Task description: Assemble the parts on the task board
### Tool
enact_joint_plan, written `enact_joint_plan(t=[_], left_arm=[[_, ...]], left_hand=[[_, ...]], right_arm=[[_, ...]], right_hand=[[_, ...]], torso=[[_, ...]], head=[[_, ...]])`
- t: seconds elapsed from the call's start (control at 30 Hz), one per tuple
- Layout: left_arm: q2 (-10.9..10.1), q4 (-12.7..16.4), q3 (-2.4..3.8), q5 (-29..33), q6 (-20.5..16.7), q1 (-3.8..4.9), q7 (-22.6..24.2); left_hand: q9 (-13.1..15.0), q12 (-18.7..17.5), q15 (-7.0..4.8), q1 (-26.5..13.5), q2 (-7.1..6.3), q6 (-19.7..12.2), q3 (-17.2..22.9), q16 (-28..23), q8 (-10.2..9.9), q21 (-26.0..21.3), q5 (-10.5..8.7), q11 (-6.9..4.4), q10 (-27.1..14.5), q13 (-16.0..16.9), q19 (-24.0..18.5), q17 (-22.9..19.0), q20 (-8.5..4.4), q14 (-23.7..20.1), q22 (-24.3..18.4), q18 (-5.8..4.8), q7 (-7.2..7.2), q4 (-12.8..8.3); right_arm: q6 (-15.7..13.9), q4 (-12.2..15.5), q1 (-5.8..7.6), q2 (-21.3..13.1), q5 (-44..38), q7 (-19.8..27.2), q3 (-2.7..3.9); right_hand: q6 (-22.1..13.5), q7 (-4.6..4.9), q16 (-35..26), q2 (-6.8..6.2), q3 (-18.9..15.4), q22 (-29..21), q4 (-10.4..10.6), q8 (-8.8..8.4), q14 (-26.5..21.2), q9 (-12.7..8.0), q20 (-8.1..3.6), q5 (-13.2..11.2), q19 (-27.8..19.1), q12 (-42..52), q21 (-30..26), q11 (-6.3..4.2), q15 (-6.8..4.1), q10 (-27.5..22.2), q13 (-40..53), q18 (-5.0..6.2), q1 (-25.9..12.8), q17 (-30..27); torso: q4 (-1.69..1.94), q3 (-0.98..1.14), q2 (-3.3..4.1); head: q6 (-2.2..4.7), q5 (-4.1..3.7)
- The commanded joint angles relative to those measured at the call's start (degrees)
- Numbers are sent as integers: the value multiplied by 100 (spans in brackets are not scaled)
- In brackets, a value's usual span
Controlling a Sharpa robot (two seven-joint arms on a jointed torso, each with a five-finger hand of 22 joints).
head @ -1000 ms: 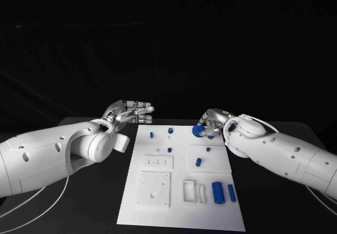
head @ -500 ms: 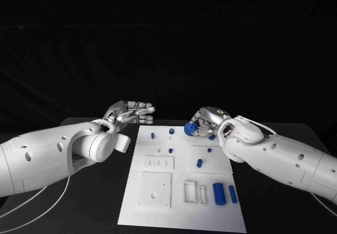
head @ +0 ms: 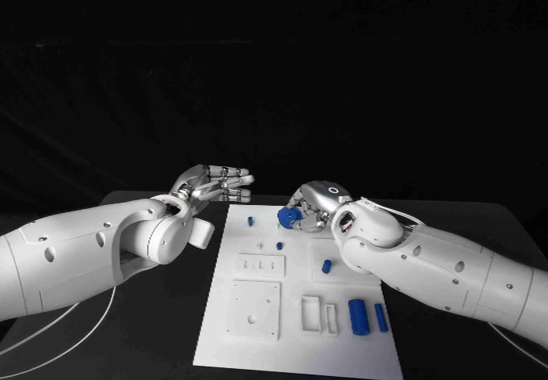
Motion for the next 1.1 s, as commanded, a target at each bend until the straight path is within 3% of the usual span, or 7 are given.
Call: enact_joint_plan(t=[0.03, 0.57, 1.1], left_arm=[[23, 5, 4, -14, 71, 2, 41], [57, -9, 3, -11, 78, 2, 39], [88, -26, 3, -11, 84, 2, 35]], left_hand=[[5, 23, 28, -3, -29, -12, -21, -2, 32, 15, -17, 9, -38, 8, -21, 8, 34, -32, -8, -37, -1, -5], [5, 23, 28, -3, -29, -12, -21, -2, 32, 15, -17, 9, -38, 8, -21, 8, 34, -32, -8, -37, -1, -5], [5, 23, 30, -6, -23, -11, -24, -3, 32, 10, -15, 9, -38, 8, -24, 8, 37, -39, -9, -37, 2, -11]], right_arm=[[-86, -78, -3, 111, -287, -50, -36], [-121, -420, -23, 542, -408, -53, -162], [95, -598, -63, 664, -411, -38, -238]], right_hand=[[105, -37, -18, -36, 8, 7, 39, 30, -8, 100, -14, -35, 271, -9, 17, -4, -27, 28, 1, -11, -11, -5], [71, -30, -24, -50, 0, 3, 80, 30, -7, 80, -13, -46, 272, -19, 6, 0, -26, 28, -1, -7, -20, -15], [29, -23, -48, -58, -66, -11, 128, 31, -11, 62, -4, -87, 271, -53, -13, 9, -18, 5, -24, -6, -36, -45]], torso=[[8, 0, 5], [-8, 6, 3], [-17, 13, 0]], head=[[-10, 19], [-36, 88], [-75, 102]])
